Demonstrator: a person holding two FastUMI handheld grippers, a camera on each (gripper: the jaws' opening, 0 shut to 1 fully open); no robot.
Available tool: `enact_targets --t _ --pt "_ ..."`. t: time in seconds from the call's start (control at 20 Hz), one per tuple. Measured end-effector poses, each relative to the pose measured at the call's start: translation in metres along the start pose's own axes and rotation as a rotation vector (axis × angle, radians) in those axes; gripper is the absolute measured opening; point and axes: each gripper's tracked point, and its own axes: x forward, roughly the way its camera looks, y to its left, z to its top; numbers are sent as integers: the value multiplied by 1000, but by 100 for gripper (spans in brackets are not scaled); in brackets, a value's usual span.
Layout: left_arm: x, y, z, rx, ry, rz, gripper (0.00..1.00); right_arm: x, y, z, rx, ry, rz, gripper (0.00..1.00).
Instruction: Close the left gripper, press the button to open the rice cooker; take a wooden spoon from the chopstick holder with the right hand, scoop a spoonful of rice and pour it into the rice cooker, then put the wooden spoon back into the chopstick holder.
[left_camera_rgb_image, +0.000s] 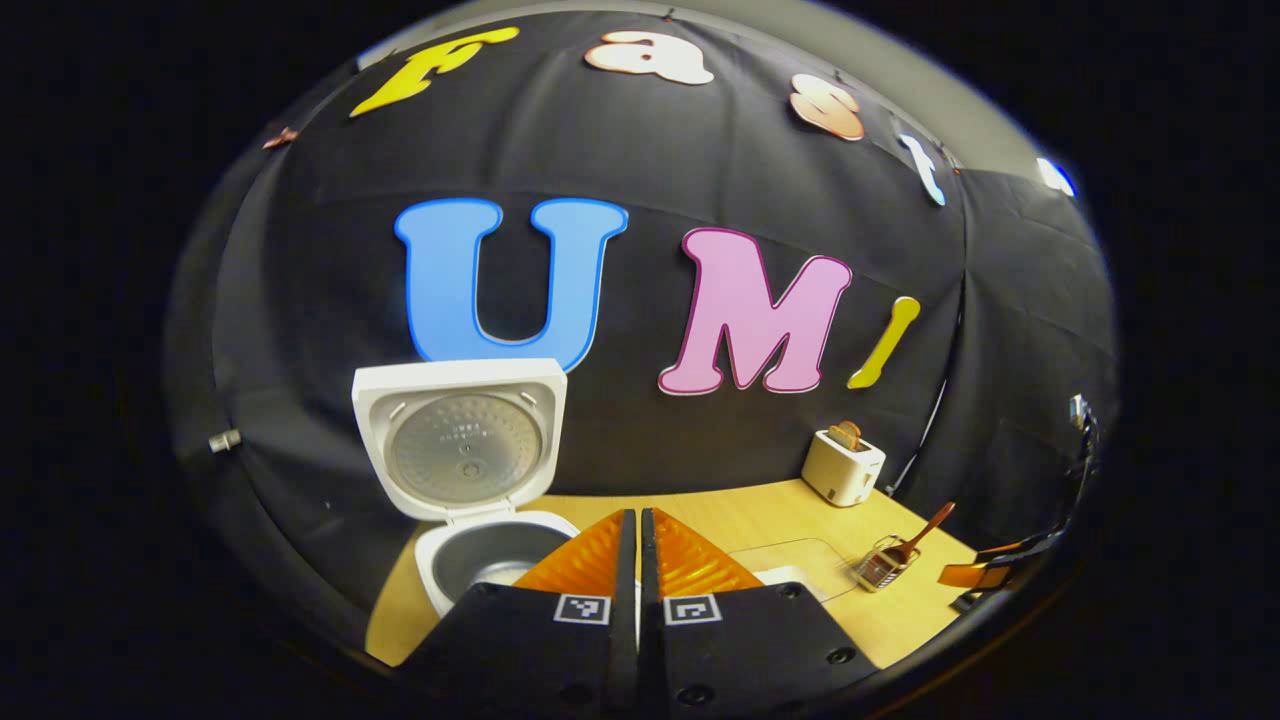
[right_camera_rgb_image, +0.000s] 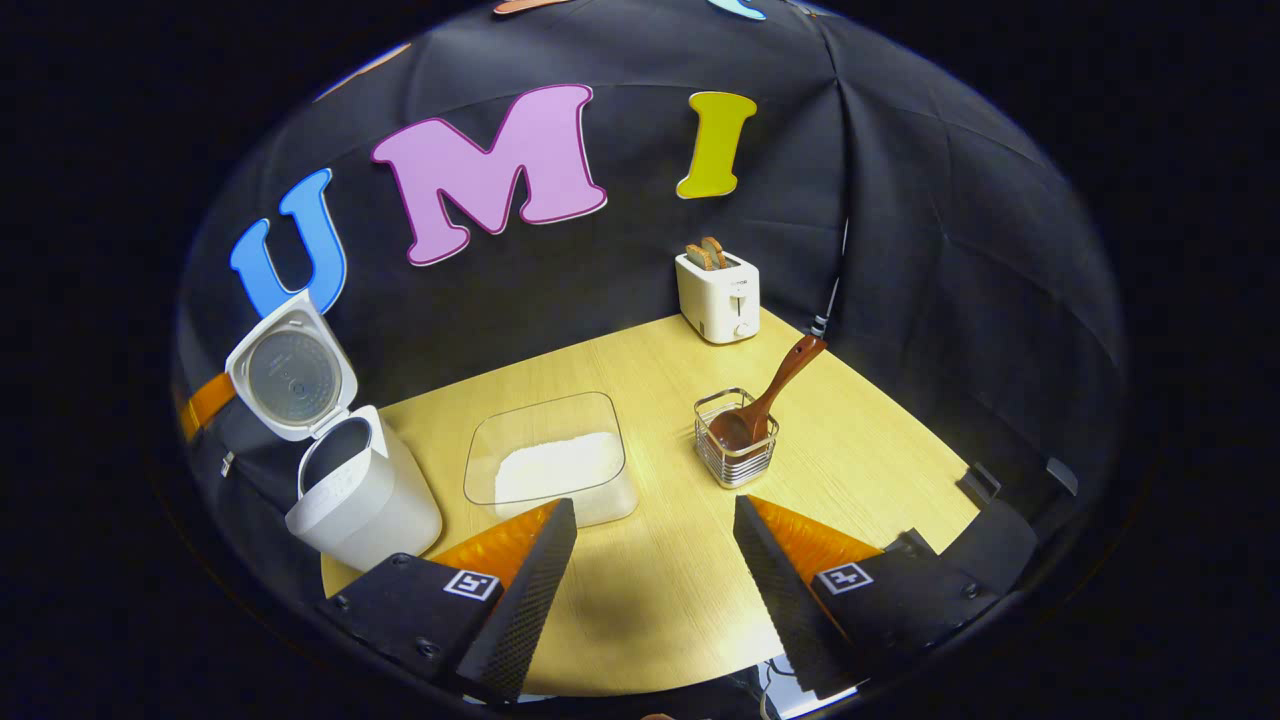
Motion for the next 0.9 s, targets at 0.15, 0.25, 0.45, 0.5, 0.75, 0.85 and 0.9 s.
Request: enact_targets --t 0.15,0.25,0.45,0.5,0.75,0.85,0.9 --pt "-5 -11 -37 -99 82 13 5 18 -22 13 15 -2 -11 99" --pt "-3 -17 -53 -137 110 29 8 32 -41 19 30 3 -20 98" --pt "-3 -34 -71 -159 142 79 10 69 -78 23 80 60 -13 98" --pt "-3 -43 -73 -157 143 81 10 80 -85 24 99 76 -2 99" --pt "3 -82 -78 -116 158 86 41 132 -113 28 123 122 48 99" --pt "6 -96 -78 -106 150 94 67 151 -121 28 127 130 65 99" --pt "1 -101 -79 -94 146 97 77 160 -123 28 133 132 73 99"
